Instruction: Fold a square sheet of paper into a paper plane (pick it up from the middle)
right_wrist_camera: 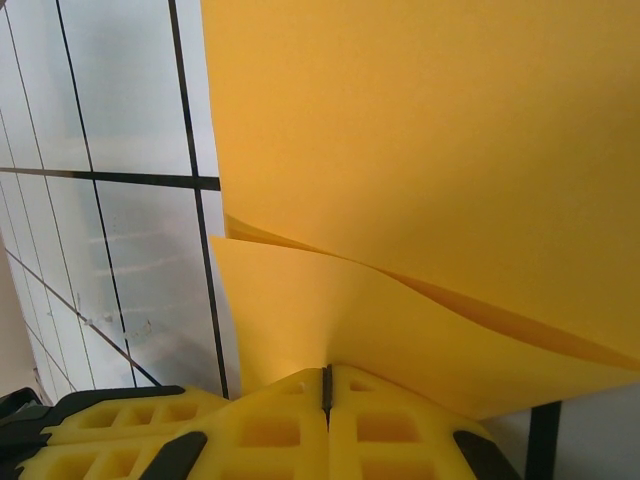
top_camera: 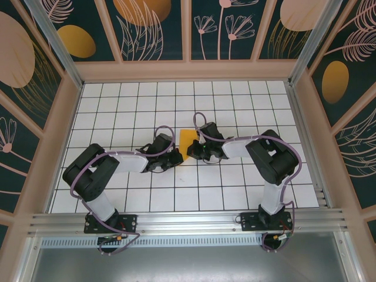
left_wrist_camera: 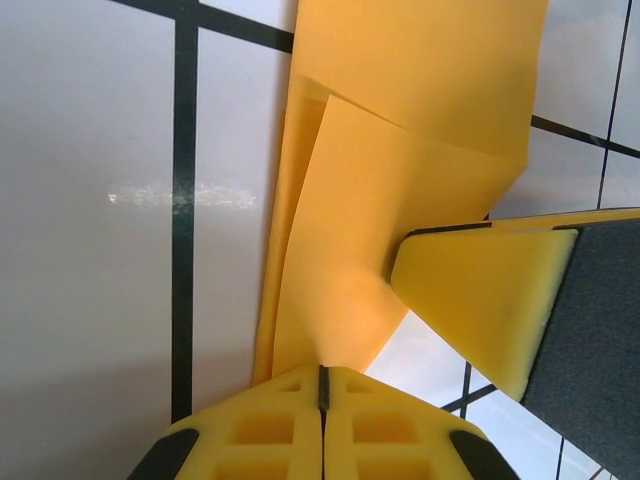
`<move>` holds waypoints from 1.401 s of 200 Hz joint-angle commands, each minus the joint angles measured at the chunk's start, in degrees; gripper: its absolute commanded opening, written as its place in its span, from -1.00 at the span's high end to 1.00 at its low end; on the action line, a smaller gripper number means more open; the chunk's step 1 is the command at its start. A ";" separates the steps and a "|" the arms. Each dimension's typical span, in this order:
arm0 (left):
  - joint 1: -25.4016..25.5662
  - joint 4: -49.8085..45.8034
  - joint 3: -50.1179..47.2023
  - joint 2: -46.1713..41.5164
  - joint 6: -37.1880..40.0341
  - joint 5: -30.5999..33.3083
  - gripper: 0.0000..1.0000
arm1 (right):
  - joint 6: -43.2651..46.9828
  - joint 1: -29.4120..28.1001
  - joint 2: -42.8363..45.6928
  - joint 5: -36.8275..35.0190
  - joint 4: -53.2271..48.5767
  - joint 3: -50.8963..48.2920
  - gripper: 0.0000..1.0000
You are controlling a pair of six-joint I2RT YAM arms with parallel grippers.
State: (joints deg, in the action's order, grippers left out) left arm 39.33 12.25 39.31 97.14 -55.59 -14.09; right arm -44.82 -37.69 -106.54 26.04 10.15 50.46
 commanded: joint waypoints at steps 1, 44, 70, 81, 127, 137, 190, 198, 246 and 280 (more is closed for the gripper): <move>0.04 -2.26 -1.47 0.74 0.57 1.60 0.91 | 2.93 -1.04 2.56 1.69 -0.65 0.08 1.00; 0.04 -2.34 -1.39 0.68 0.57 2.16 0.94 | 4.16 -2.58 1.63 0.44 -2.97 1.02 1.00; -0.01 -3.02 -1.17 0.68 0.66 2.78 0.95 | 3.44 -2.35 -0.24 -1.44 -4.90 1.36 1.00; 0.00 -3.98 -1.03 0.70 0.75 3.41 0.95 | 3.14 -1.60 -0.91 -2.03 -5.55 1.27 1.00; 0.04 -11.06 0.26 2.51 2.20 7.38 0.92 | 5.36 2.22 -0.50 -3.61 -7.36 1.55 1.00; 0.03 -11.06 -0.06 2.71 2.21 7.23 0.92 | 5.71 2.90 -0.38 -3.86 -7.45 1.68 1.00; 0.04 -11.09 -1.06 2.46 2.67 7.17 0.92 | 7.67 7.84 -0.75 -4.64 -7.86 1.52 1.00; 0.00 -10.90 -0.99 2.50 2.77 7.06 0.92 | 7.94 8.66 -0.62 -4.85 -7.81 1.22 1.00; 0.04 -8.44 -1.10 1.40 3.53 5.53 0.88 | 11.10 10.61 3.06 -3.54 -5.94 1.04 1.00; 0.04 -4.52 0.54 -3.30 4.56 2.66 0.79 | 10.25 10.44 8.32 -2.55 -3.51 0.32 0.98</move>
State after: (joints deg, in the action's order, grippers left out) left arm 39.66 9.47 40.27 96.51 -53.19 -11.46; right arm -35.83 -27.44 -104.07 25.04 5.63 51.46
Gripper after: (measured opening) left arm 0.084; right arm 0.030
